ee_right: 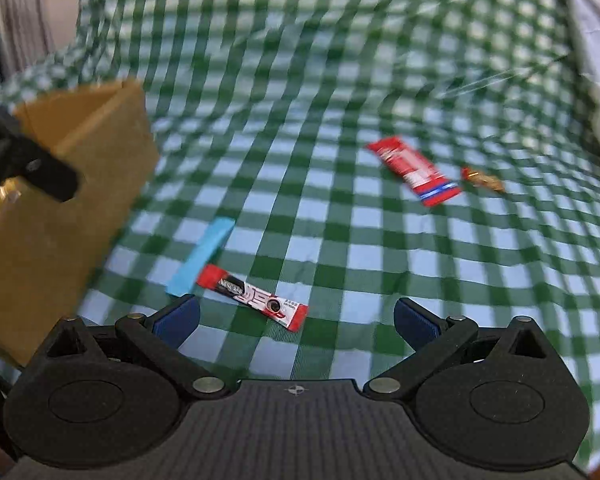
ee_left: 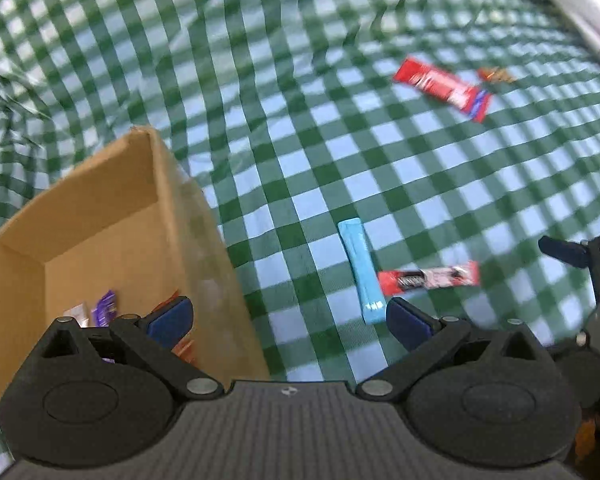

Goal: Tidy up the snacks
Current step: 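Grasp the blue stick with the left tool while the right grasps the red coffee stick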

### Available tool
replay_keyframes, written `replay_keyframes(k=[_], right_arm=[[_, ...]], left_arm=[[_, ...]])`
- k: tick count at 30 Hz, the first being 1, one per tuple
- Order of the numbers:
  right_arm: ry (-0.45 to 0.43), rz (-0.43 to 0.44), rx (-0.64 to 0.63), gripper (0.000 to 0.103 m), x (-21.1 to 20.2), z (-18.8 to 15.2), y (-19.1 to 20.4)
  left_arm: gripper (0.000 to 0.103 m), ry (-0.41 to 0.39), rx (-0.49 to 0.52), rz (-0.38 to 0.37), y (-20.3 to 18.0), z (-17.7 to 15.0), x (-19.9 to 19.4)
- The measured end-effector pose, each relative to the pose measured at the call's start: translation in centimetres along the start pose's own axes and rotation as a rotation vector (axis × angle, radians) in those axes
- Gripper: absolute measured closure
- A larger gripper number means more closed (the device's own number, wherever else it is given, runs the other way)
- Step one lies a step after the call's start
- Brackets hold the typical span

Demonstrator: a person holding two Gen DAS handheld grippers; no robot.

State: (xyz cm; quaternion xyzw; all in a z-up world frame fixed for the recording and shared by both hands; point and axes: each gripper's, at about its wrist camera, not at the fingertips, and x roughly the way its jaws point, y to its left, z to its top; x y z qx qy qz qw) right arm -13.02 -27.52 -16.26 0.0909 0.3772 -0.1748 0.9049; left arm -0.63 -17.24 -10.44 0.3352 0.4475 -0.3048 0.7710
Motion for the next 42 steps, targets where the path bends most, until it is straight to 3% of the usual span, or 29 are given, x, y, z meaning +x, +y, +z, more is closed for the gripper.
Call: replay_keyframes(k=[7,10,12,16,22,28,42], right_arm=[[0.103,0.080,-0.114,0.001,6.8,0.4,1.4],[0.070,0.086,-0.124,0.001,8.1,0.5,0.9],[0.050,0.036,-0.086,0.001,8.6,0.8,-0.2],[0.034,-0.063,0.052,0.001,8.6,0.5,-4.1],[0.046,-0.057,0.047,0.001,8.3,-0.3,-5.2],[0.011,-0.063,0.058,0.000,8.3,-1.0,-4.2],[0.003,-0.067,0.067,0.000,8.6,-1.1,-4.3]], left_arm=[[0.000,0.073,-0.019,0.019,-0.7,3.1,7.6],[0.000,0.046,0.037,0.067,-2.1,3.8,8.9],[0.000,0.056,0.058,0.048,-2.5,4.1,9.9],[0.000,0.125,-0.009,-0.013,-2.1,4.5,11.7],[0.000,0.168,0.001,-0.042,-2.5,4.0,14.1],[0.000,0.147,-0.063,-0.147,-0.7,3.0,15.1],[0.000,0.137,-0.061,-0.145,-0.6,2.6,15.0]])
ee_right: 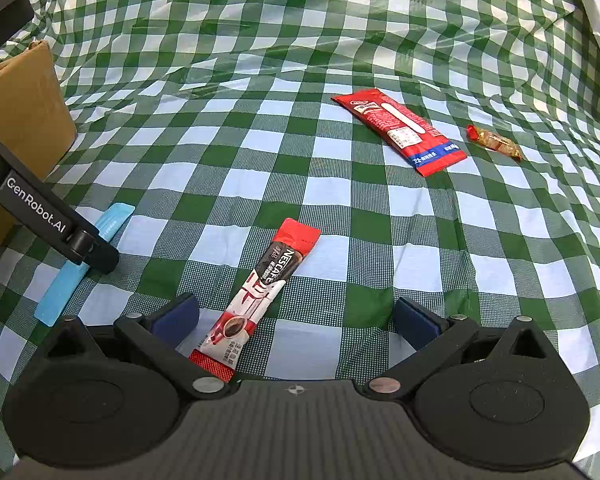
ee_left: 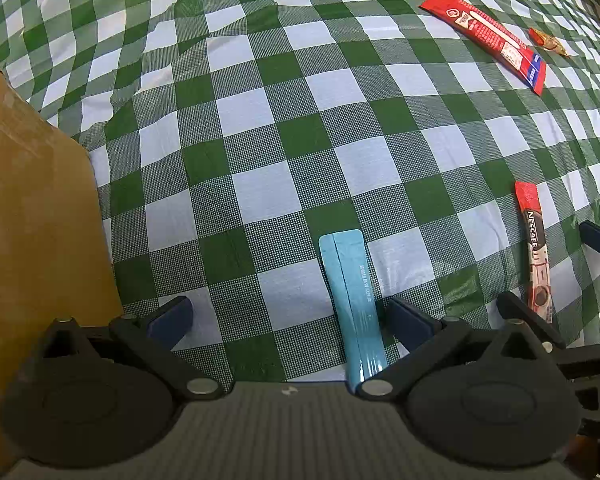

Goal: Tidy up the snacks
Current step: 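Grasp the blue stick with the left tool while the right grasps the red coffee stick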

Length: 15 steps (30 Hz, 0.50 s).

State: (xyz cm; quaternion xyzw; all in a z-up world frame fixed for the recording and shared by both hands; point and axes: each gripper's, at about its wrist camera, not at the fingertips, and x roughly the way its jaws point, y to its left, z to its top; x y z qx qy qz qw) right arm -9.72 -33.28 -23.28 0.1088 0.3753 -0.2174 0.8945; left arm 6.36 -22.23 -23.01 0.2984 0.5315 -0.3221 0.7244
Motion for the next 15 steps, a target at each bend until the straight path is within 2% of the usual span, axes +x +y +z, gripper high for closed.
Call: replay_keyframes(k=[8,9,10,11,12,13,15], right_arm=[[-0.014,-0.002,0.001,0.000,0.0,-0.2,0.0],[-0.010,0.000,-0.004,0.001,-0.1,-0.2,0.0],[-0.005,0.006,-0.008,0.005,-0.3,0.0,0.0],[-0.019,0.023,-0.007,0.029,-0.8,0.3,0.0],[-0.030,0.036,-0.009,0.051,-1.3,0.6,0.1],[-0.018,0.046,-0.010,0.092,-1.5,0.9,0.1],[0.004,0.065,-0.003,0.091,-1.4,1.1,0.1]], left_arm=[[0.000,0.012,-0.008,0.002,0.0,0.3,-0.1],[0.005,0.022,-0.021,0.010,-0.1,0.3,-0.4],[0.024,0.022,-0.040,0.007,-0.1,0.5,-0.8],[0.039,0.011,-0.058,-0.015,-0.2,0.5,-1.5],[0.076,-0.003,-0.053,-0.018,-0.5,0.5,-2.2],[0.088,-0.005,-0.032,-0.016,-0.9,0.5,-2.6],[0.088,-0.018,-0.026,-0.011,-1.3,0.3,-3.2]])
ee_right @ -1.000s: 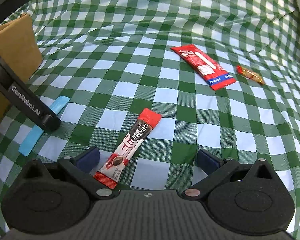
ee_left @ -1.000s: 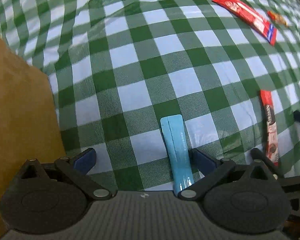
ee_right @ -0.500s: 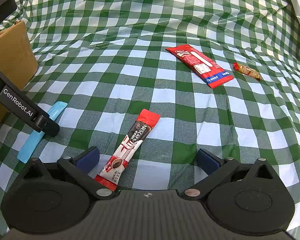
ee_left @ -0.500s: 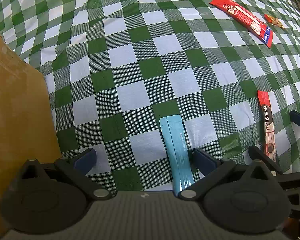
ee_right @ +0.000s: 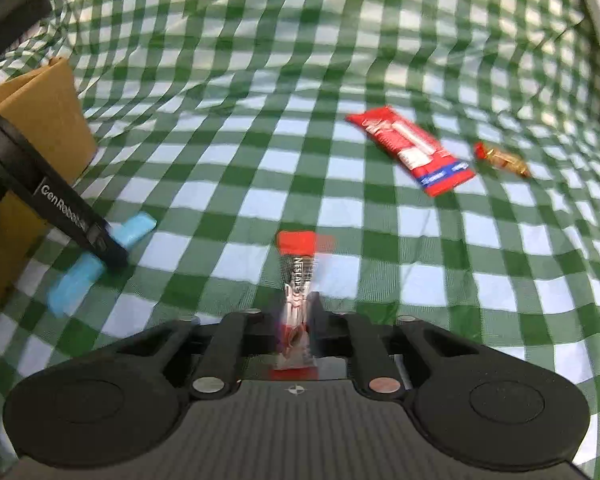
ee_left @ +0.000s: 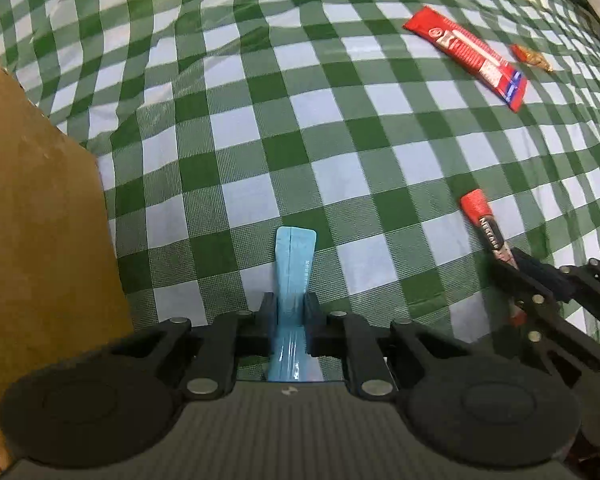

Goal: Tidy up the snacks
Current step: 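Carry the blue stick and red coffee stick over the box with both tools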

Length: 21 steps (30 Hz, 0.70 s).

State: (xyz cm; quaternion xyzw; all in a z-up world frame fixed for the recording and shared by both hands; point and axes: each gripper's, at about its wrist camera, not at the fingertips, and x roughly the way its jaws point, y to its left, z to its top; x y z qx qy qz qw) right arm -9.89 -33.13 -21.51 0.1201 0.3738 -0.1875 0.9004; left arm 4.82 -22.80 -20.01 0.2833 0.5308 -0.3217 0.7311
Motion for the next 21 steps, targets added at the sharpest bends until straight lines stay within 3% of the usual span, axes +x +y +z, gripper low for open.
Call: replay_keyframes(k=[10,17,21], right_arm=[[-0.064,-0.032,0.081,0.092,-3.6,0.9,0.4],[-0.186,-0.020,0.198,0.091,-10.2,1.7,1.7],[-0.221,0.007,0.211,0.091,-13.4,2.1,3.8]], left_arm=[[0.088,-0.066,-0.022,-0.039,1.4,-1.4,-5.1],[0.088,-0.166,-0.055,-0.083,2.9,-4.3,-12.1],[0.088,-0.207,-0.084,-0.068,4.7,-7.0,-16.0]])
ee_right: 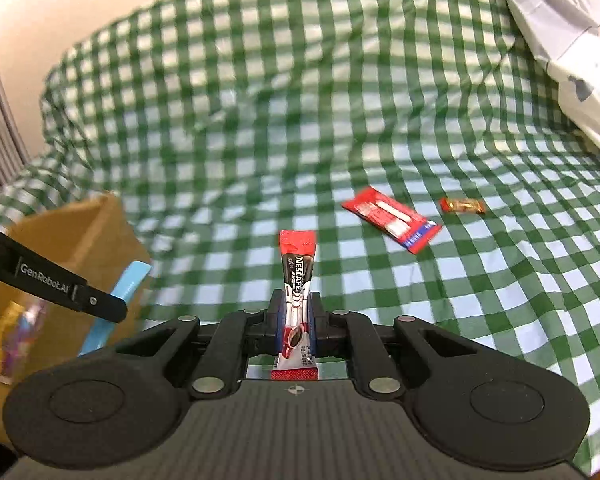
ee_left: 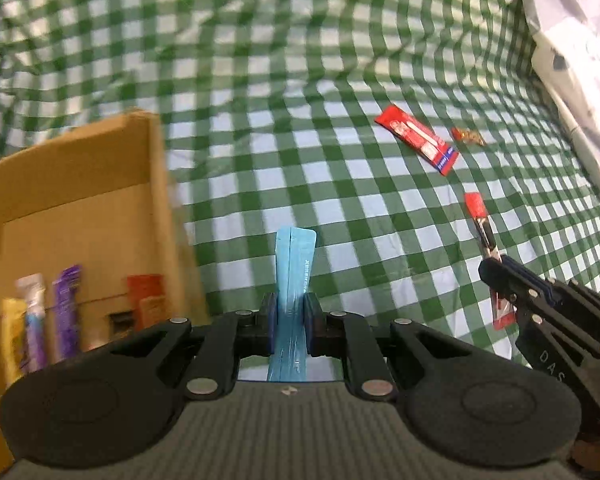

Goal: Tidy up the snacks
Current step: 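Carry the blue stick and red coffee stick over the box with both tools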

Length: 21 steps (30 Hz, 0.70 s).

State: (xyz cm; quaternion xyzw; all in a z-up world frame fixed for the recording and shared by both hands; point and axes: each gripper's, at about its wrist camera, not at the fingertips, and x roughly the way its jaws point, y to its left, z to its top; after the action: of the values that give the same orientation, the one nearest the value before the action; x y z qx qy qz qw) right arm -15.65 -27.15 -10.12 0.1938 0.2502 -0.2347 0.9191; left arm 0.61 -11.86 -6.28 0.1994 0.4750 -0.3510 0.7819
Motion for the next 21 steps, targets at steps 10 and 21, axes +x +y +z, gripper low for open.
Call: replay_keyframes(k=[10,21], right_arm=[[0.043,0.160,-0.011,0.091,-6.9,-1.9,9.0],[0.112,0.301,-0.170,0.091,-12.2,-5.7,20.0]], left_arm=[[0.088,-0.073,-0.092,0.078,7.2,-7.5,-10.5],[0.088,-0.123,-0.221,0.093,13.7,-17.2,-17.6]])
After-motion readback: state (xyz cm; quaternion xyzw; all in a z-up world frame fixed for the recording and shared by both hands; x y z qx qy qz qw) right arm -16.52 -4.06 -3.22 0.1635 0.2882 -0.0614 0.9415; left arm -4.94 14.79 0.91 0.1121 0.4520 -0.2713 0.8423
